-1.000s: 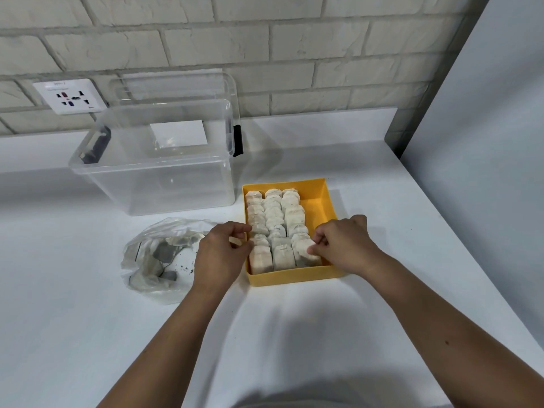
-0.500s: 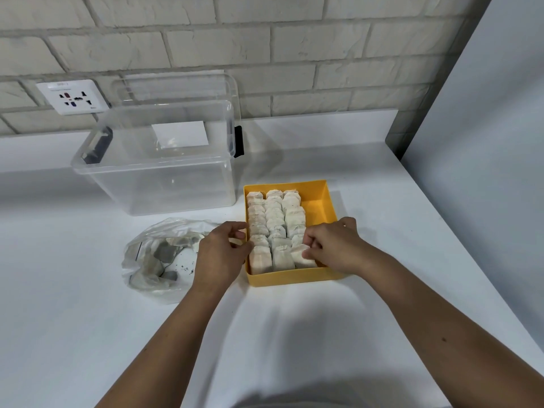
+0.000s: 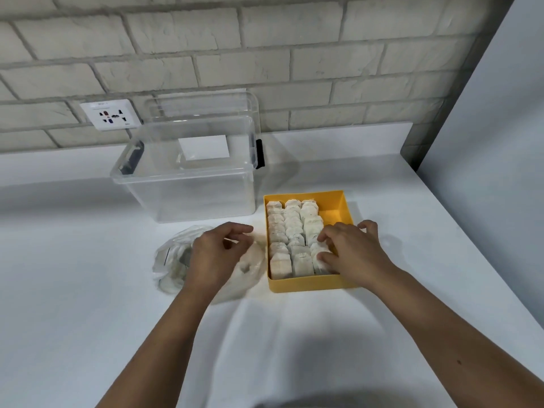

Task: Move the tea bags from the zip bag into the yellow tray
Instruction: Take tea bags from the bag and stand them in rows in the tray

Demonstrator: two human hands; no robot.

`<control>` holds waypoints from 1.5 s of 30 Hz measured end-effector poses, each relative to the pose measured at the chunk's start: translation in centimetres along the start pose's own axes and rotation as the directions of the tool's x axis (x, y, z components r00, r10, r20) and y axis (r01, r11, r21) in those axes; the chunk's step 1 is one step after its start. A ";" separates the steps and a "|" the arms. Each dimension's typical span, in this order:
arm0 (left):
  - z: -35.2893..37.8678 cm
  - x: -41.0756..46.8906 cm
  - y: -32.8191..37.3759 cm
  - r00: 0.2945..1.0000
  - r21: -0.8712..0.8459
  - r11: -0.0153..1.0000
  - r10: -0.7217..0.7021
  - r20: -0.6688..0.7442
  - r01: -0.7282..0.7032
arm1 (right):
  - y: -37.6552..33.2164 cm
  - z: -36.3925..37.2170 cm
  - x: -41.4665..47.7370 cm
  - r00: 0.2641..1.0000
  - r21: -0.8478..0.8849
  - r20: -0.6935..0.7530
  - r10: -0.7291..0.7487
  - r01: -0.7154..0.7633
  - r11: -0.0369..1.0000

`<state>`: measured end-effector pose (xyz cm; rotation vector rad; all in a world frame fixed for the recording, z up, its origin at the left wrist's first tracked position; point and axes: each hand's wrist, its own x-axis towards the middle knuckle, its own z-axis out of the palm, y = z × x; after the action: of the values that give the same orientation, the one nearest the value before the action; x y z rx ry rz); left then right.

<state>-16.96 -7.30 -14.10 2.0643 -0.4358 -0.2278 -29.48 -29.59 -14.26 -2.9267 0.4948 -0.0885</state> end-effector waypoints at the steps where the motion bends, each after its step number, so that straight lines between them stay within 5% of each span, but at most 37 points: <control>1: -1.3 0.3 -0.2 0.998 0.026 0.999 0.028 -0.051 -0.027 | -0.5 -0.2 -0.1 1.000 0.019 -0.017 -0.013 0.014 1.000; 6: -6.8 1.7 -3.6 0.974 0.176 0.976 0.157 -0.166 -0.127 | -4.8 -0.6 -0.4 0.992 0.353 -0.099 -0.082 0.113 0.929; 9: -8.4 2.4 -6.4 0.931 0.442 0.841 0.363 -0.034 -0.311 | -8.2 -0.6 -0.5 0.984 0.522 -0.111 -0.142 0.179 0.834; 12: -9.3 2.8 -7.9 0.925 0.574 0.728 0.340 0.171 -0.374 | -11.6 0.2 0.0 0.961 0.568 -0.114 -0.254 0.273 0.777; 17: -9.7 3.1 -7.5 0.936 0.656 0.669 0.207 0.286 -0.348 | -16.0 3.6 1.7 0.925 0.430 0.044 -0.377 0.323 0.843; 23: -10.9 3.3 -6.9 0.942 0.577 0.761 0.132 0.309 -0.296 | -16.9 4.8 3.2 0.956 0.051 0.152 -0.250 0.245 0.968; 32: -12.7 0.5 -7.7 0.919 0.445 0.810 0.384 0.092 -0.383 | -16.8 1.3 3.6 0.974 0.163 -0.006 -0.228 0.226 0.960; 40: -10.9 0.2 -9.2 0.950 0.395 0.864 0.299 0.094 -0.311 | -16.3 2.6 3.0 0.973 0.195 0.039 -0.229 0.217 0.956; 45: -10.3 0.8 -8.9 0.959 0.352 0.893 0.244 0.142 -0.280 | -17.5 3.8 4.2 0.968 0.069 0.089 -0.236 0.231 0.971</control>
<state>-10.91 4.60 -16.54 2.3358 -0.8656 -0.0832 -19.55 -14.07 -14.72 -2.9022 0.1286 0.0086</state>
